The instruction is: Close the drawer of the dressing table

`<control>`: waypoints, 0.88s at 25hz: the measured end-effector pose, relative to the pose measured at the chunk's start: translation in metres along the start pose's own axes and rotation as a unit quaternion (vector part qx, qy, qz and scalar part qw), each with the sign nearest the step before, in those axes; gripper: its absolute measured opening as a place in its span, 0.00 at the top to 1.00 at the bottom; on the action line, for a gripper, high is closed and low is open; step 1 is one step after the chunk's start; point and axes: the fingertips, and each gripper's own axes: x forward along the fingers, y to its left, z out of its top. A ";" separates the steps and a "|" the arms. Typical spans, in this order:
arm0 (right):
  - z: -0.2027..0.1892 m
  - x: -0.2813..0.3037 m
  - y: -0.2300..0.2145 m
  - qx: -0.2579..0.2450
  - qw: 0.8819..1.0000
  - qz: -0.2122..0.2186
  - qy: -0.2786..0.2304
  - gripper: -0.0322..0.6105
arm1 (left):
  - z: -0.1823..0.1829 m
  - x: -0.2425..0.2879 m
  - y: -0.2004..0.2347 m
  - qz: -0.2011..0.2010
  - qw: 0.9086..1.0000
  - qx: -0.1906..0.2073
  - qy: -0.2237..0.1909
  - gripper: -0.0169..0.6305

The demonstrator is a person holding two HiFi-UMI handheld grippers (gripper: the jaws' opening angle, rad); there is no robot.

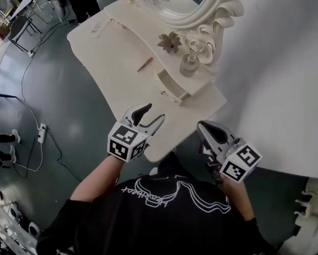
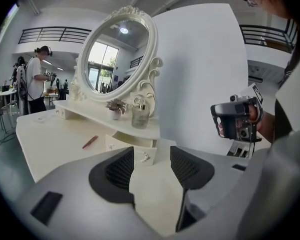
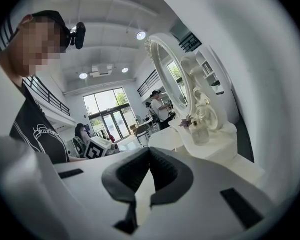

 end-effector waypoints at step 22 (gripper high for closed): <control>0.008 0.015 -0.052 0.012 1.000 -0.007 0.021 0.94 | -0.047 0.090 0.063 0.038 0.990 0.061 0.118 0.62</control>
